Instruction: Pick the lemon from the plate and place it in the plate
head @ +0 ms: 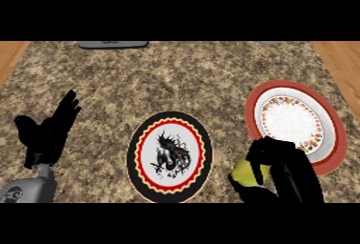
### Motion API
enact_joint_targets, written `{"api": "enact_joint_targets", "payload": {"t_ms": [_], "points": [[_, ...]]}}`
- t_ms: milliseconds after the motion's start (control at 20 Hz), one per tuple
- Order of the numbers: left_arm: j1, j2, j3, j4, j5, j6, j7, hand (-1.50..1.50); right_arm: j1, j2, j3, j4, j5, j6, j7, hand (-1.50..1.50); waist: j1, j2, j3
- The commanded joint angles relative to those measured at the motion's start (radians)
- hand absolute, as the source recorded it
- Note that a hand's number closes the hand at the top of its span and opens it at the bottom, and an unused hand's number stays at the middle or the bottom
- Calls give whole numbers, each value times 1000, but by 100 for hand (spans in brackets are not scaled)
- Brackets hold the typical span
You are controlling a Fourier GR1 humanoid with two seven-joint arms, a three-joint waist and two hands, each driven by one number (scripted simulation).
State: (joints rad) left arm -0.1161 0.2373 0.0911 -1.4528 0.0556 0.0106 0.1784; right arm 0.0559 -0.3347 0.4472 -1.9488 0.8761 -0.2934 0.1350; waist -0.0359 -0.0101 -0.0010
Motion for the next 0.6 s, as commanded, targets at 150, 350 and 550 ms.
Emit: {"api": "enact_joint_targets", "payload": {"t_ms": [150, 350, 550], "points": [[-55, -29, -30, 9, -33, 20, 34, 0, 71, -101, -287, -96, -280, 75, -21, 150, 26, 9, 2], [-59, -14, -1, 89, -17, -28, -47, 0, -43, -78, -394, 138, -314, 68, -97, 150, 35, 12, 1], [-37, -28, -2, 45, -6, -36, -23, 0, -123, -79, -453, 307, -327, 90, -166, 150, 40, 11, 1]]}}
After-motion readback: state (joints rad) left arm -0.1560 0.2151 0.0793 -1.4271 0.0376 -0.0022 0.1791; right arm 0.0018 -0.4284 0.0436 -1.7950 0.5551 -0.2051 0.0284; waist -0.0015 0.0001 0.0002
